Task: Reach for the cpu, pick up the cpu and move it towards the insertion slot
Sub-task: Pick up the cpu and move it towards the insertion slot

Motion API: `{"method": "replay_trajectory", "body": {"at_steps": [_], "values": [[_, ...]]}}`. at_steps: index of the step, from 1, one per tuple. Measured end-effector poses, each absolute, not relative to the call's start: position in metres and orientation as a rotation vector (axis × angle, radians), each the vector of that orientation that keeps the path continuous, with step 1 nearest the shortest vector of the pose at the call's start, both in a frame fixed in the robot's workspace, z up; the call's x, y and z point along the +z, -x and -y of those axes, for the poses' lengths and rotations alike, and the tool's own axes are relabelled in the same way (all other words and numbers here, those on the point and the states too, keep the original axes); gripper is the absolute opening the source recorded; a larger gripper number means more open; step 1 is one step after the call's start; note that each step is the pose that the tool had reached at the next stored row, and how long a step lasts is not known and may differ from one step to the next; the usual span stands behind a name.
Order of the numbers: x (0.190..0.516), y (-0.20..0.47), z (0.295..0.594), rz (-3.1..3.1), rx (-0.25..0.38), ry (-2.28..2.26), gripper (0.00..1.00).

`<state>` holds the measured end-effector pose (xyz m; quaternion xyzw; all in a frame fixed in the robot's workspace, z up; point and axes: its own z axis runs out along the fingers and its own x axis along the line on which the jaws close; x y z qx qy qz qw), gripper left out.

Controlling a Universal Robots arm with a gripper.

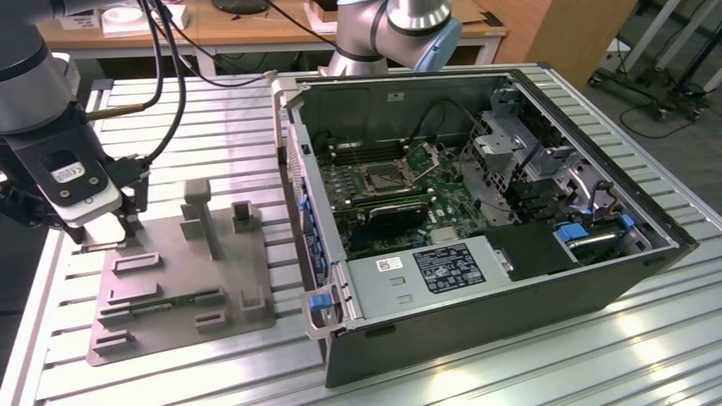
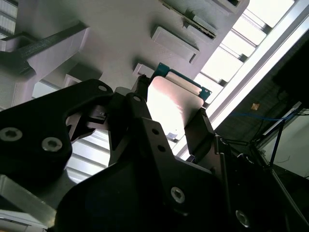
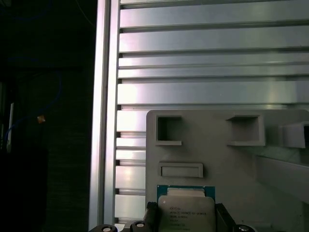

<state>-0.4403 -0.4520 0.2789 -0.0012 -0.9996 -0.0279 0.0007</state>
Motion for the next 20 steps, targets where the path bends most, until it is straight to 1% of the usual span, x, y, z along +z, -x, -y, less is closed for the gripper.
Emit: {"method": "replay_trajectory", "body": {"at_steps": [11,20], "values": [[0.2791,0.4403,0.4520,3.139,-0.088,0.004,0.55],[0.2883,0.4402,0.4520,3.139,-0.088,0.004,0.55]]}}
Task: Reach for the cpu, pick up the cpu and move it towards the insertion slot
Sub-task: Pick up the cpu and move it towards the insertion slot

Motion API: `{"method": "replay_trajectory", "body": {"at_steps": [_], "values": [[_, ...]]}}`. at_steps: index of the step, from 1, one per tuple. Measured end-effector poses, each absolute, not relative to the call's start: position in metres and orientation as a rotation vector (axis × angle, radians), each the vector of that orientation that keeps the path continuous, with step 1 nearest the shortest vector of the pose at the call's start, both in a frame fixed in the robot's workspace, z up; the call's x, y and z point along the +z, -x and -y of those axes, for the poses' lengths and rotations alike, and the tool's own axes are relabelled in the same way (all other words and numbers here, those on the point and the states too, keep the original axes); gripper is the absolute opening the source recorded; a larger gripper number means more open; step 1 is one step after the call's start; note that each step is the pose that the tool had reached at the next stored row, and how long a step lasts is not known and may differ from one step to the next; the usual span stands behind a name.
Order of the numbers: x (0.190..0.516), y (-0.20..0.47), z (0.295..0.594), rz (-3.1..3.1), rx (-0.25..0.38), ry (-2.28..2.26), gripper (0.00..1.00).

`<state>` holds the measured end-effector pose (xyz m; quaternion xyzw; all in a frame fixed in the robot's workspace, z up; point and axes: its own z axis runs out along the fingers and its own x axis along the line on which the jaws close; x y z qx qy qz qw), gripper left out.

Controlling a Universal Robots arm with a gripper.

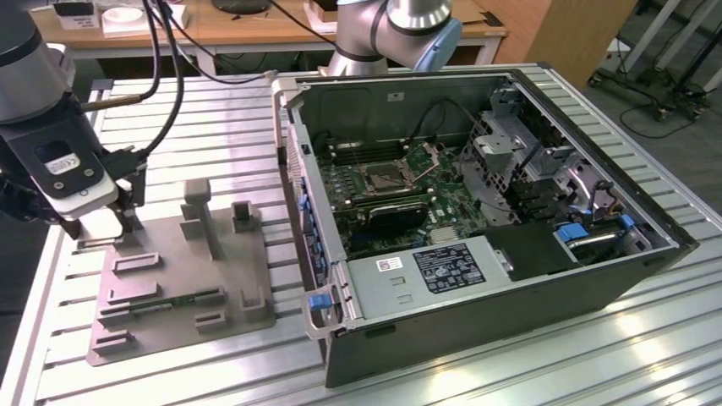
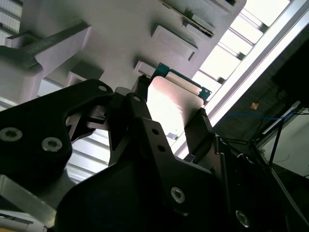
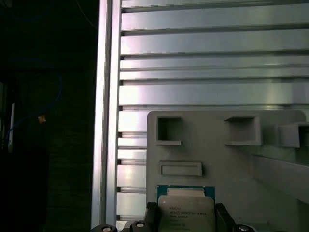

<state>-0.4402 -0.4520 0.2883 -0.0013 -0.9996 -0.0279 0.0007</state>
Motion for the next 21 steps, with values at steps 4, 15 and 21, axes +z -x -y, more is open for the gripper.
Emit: {"method": "replay_trajectory", "body": {"at_steps": [4,15,21], "values": [[0.2926,0.4402,0.4520,3.139,-0.088,0.004,0.55],[0.2951,0.4402,0.4520,3.139,-0.088,0.004,0.55],[0.2971,0.4402,0.4520,3.139,-0.088,0.004,0.55]]}}
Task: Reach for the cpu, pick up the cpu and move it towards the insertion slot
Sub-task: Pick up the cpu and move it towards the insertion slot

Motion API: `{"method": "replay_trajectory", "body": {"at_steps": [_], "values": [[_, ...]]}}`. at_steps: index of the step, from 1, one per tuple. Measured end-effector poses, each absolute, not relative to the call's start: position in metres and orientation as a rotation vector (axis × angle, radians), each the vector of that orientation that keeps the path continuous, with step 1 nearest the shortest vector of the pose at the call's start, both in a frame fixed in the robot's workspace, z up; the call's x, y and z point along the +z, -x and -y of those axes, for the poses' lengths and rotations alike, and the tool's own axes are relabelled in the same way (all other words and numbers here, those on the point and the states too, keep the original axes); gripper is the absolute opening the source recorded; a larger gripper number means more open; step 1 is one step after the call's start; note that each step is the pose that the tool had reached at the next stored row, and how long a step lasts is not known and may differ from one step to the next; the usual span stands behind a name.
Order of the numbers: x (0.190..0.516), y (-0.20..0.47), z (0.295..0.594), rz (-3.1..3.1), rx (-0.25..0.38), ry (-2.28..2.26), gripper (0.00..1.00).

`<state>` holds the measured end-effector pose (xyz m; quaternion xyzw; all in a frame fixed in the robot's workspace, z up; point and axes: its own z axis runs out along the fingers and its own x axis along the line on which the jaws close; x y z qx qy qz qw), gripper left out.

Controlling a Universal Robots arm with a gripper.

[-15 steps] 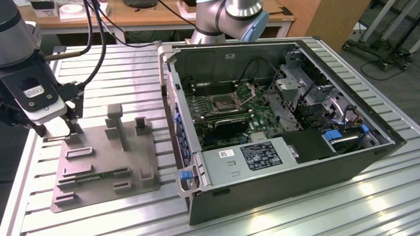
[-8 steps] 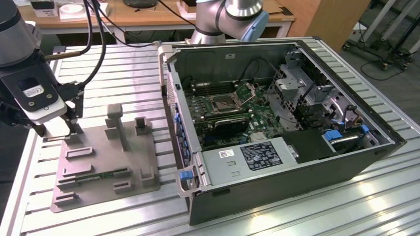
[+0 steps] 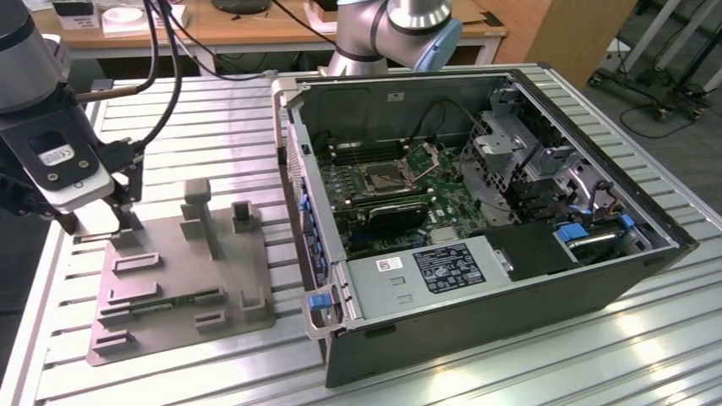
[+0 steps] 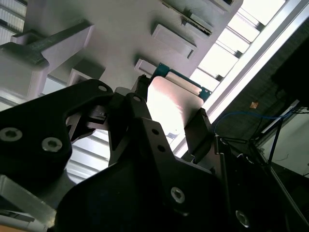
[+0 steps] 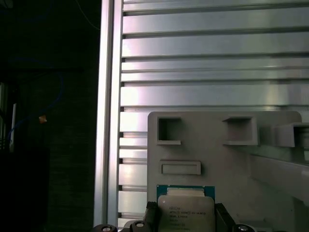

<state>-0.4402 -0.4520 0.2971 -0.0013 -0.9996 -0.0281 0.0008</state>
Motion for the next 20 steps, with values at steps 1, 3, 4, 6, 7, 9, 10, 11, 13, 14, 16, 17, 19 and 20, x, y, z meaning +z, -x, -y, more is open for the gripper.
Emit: {"method": "replay_trajectory", "body": {"at_steps": [1,3,4,6,7,9,10,11,13,14,16,17,19,20], "values": [[0.298,0.440,0.452,3.139,-0.088,0.004,0.55],[0.300,0.440,0.452,3.139,-0.088,0.004,0.55],[0.301,0.440,0.452,3.139,-0.088,0.004,0.55],[0.304,0.440,0.452,3.139,-0.088,0.004,0.55],[0.306,0.440,0.452,3.139,-0.089,0.004,0.55],[0.309,0.440,0.452,3.139,-0.088,0.004,0.55],[0.310,0.440,0.452,3.139,-0.088,0.004,0.55],[0.311,0.440,0.452,3.139,-0.088,0.004,0.55],[0.313,0.440,0.452,3.139,-0.088,0.004,0.55],[0.314,0.440,0.452,3.139,-0.088,0.004,0.55],[0.317,0.440,0.452,3.139,-0.089,0.004,0.55],[0.318,0.440,0.452,3.139,-0.088,0.004,0.55],[0.320,0.440,0.452,3.139,-0.089,0.004,0.55],[0.320,0.440,0.452,3.139,-0.089,0.004,0.55]]}}
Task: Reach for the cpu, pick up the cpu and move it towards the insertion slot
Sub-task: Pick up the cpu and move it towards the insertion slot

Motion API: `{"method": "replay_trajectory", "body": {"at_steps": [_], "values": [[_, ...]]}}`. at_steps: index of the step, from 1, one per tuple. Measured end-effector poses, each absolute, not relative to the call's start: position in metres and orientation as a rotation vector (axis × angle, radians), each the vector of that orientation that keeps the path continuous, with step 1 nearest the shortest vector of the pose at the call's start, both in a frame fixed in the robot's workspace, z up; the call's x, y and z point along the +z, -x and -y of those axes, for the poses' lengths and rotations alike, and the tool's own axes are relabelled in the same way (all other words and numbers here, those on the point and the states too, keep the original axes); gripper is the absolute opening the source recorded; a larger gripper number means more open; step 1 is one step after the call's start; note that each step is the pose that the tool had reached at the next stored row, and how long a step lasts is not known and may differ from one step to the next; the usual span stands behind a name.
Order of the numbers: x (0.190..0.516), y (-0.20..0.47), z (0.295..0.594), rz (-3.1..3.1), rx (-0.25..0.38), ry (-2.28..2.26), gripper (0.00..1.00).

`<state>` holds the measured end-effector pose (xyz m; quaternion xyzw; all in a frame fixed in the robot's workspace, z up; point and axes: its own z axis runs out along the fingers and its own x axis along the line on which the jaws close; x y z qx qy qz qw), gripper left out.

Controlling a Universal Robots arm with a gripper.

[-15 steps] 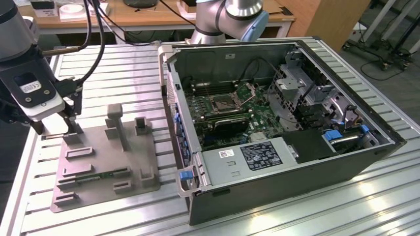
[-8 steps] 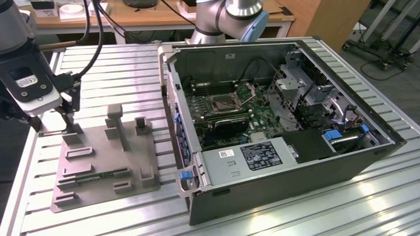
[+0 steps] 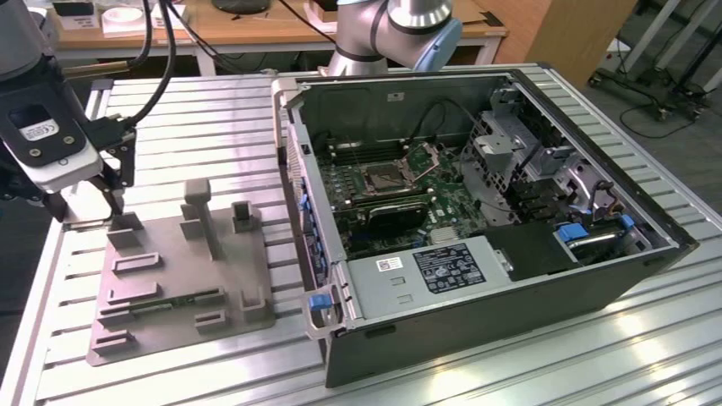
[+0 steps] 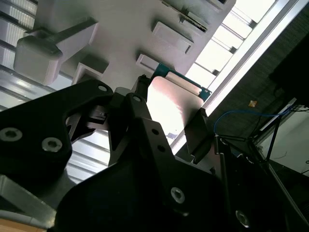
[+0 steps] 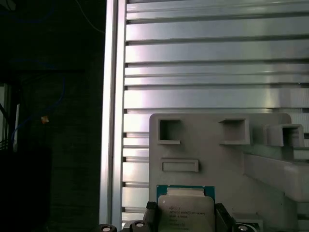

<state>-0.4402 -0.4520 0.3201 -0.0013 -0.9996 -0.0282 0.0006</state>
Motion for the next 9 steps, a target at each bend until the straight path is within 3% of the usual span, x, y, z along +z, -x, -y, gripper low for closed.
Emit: {"method": "replay_trajectory", "body": {"at_steps": [9], "values": [[0.3215,0.4402,0.4520,3.139,-0.088,0.004,0.55]]}}
